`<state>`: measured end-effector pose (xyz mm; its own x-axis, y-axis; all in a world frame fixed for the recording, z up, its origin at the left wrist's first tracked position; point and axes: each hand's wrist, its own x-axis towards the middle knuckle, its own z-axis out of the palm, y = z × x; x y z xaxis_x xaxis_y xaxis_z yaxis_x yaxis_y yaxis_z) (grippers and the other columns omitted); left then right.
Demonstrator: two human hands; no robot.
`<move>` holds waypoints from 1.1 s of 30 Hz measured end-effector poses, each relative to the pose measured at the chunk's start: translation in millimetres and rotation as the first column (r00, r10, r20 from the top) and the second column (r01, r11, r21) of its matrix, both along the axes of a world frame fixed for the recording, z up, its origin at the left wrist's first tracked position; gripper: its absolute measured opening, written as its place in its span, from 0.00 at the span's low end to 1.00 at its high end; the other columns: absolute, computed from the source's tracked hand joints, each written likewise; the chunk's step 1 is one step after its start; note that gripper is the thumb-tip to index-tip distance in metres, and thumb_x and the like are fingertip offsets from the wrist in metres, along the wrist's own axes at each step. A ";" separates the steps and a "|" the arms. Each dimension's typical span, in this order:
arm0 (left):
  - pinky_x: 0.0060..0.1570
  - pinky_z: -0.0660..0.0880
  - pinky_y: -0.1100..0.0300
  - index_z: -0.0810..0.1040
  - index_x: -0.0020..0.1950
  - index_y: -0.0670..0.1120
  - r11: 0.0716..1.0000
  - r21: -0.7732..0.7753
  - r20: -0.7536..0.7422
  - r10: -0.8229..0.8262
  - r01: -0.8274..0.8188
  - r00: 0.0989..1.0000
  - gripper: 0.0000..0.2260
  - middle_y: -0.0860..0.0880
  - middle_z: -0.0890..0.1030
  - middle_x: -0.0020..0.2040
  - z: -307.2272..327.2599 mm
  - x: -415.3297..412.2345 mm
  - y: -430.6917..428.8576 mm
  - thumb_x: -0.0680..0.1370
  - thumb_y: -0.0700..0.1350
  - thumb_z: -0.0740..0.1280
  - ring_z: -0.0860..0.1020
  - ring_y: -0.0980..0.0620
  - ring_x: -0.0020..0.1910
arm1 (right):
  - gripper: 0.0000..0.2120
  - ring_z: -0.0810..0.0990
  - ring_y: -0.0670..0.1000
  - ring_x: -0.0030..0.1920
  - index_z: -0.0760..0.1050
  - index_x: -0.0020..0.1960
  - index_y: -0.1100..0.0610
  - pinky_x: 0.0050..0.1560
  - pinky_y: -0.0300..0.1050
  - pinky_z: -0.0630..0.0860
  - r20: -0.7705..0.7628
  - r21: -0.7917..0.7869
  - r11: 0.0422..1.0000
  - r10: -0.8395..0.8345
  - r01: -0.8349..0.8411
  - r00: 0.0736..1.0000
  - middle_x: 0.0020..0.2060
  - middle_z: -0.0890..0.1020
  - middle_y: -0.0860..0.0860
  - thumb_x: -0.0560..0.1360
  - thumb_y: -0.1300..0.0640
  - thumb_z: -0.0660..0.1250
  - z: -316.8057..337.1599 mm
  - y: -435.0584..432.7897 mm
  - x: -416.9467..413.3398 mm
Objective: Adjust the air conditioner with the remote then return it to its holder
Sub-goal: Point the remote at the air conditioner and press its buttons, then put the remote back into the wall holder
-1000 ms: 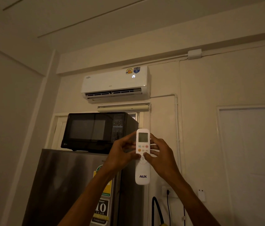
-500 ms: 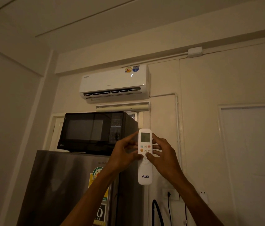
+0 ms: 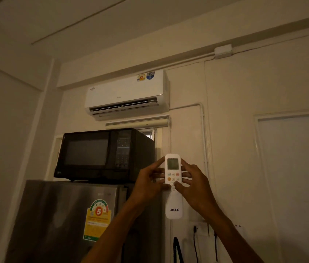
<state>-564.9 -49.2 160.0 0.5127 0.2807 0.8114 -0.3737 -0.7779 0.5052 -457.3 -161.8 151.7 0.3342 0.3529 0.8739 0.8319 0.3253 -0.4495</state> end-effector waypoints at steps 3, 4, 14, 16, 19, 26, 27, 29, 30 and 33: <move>0.38 0.76 0.75 0.65 0.69 0.55 1.000 -0.005 0.013 -0.015 0.015 1.000 0.33 0.50 0.78 0.56 0.1 26.2 -9.9 0.70 0.34 0.72 0.79 0.56 0.52 | 0.27 0.78 0.52 0.55 0.66 0.66 0.55 0.46 0.37 0.77 -0.007 0.008 1.000 0.001 -0.001 1.000 0.60 0.76 0.57 0.69 0.63 0.71 -0.3 -7.3 26.7; 0.38 0.76 0.75 0.65 0.68 0.56 1.000 -0.008 0.014 -0.023 0.023 1.000 0.33 0.52 0.78 0.54 0.5 35.5 -13.5 0.70 0.34 0.72 0.79 0.56 0.52 | 0.28 0.78 0.51 0.55 0.66 0.66 0.55 0.46 0.38 0.77 -0.006 0.010 1.000 -0.002 0.002 1.000 0.59 0.76 0.57 0.69 0.63 0.71 0.0 -10.7 36.1; 0.40 0.78 0.72 0.66 0.69 0.56 0.994 -0.066 -0.008 -0.083 0.082 0.997 0.35 0.53 0.77 0.53 -7.2 151.1 -45.2 0.68 0.34 0.72 0.78 0.57 0.53 | 0.30 0.77 0.47 0.55 0.65 0.68 0.52 0.40 0.29 0.77 0.018 -0.023 0.998 -0.056 0.056 0.998 0.60 0.74 0.53 0.69 0.65 0.71 -6.4 -51.3 150.6; 0.40 0.78 0.70 0.65 0.69 0.58 0.992 -0.073 -0.015 -0.101 0.099 0.995 0.35 0.54 0.77 0.53 -15.4 174.9 -50.4 0.68 0.34 0.73 0.78 0.56 0.53 | 0.30 0.77 0.49 0.56 0.65 0.68 0.52 0.42 0.31 0.76 0.014 -0.033 0.997 -0.074 0.075 0.997 0.60 0.74 0.54 0.69 0.65 0.71 -14.7 -57.2 174.0; 0.39 0.78 0.70 0.66 0.69 0.57 0.989 -0.080 -0.030 -0.125 0.122 0.992 0.34 0.54 0.78 0.53 -27.7 210.6 -55.1 0.68 0.35 0.73 0.79 0.55 0.53 | 0.31 0.78 0.48 0.56 0.64 0.68 0.51 0.44 0.31 0.76 0.006 -0.046 0.993 -0.105 0.105 0.994 0.60 0.74 0.53 0.69 0.64 0.71 -28.6 -63.7 208.0; 0.41 0.77 0.73 0.68 0.69 0.54 0.977 -0.105 -0.046 -0.192 0.186 0.980 0.35 0.49 0.81 0.51 -52.0 296.0 -53.6 0.67 0.32 0.74 0.80 0.56 0.50 | 0.30 0.77 0.48 0.55 0.64 0.68 0.53 0.42 0.28 0.75 0.018 -0.056 0.975 -0.213 0.214 0.977 0.58 0.75 0.54 0.69 0.63 0.71 -56.9 -66.9 289.3; 0.41 0.78 0.73 0.68 0.69 0.54 0.974 -0.111 -0.047 -0.202 0.196 0.978 0.35 0.50 0.81 0.50 -55.5 309.8 -51.3 0.67 0.32 0.74 0.80 0.56 0.50 | 0.30 0.77 0.49 0.56 0.64 0.68 0.54 0.42 0.28 0.74 0.028 -0.055 0.971 -0.234 0.235 0.972 0.58 0.75 0.54 0.69 0.62 0.71 -60.5 -64.8 303.0; 0.42 0.79 0.70 0.69 0.69 0.54 0.965 -0.134 -0.046 -0.232 0.224 0.972 0.36 0.51 0.81 0.49 -62.9 339.5 -44.2 0.66 0.31 0.74 0.80 0.56 0.49 | 0.30 0.77 0.48 0.55 0.64 0.68 0.55 0.42 0.26 0.74 0.053 -0.053 0.958 -0.277 0.280 0.959 0.59 0.75 0.55 0.69 0.61 0.72 -66.9 -59.0 331.4; 0.42 0.79 0.70 0.69 0.69 0.53 0.962 -0.143 -0.047 -0.243 0.234 0.969 0.36 0.50 0.81 0.49 -66.3 355.1 -39.4 0.66 0.30 0.74 0.80 0.56 0.48 | 0.31 0.77 0.48 0.55 0.64 0.68 0.55 0.42 0.26 0.74 0.061 -0.056 0.953 -0.295 0.298 0.954 0.59 0.75 0.55 0.69 0.61 0.72 -69.8 -55.3 345.4; 0.41 0.79 0.70 0.69 0.69 0.54 0.955 -0.151 -0.050 -0.266 0.256 0.963 0.36 0.47 0.81 0.50 -72.3 403.5 -23.9 0.66 0.30 0.73 0.80 0.55 0.49 | 0.30 0.79 0.51 0.55 0.65 0.68 0.55 0.44 0.30 0.76 0.059 -0.053 0.945 -0.321 0.324 0.945 0.58 0.75 0.56 0.69 0.61 0.72 -77.3 -41.7 387.6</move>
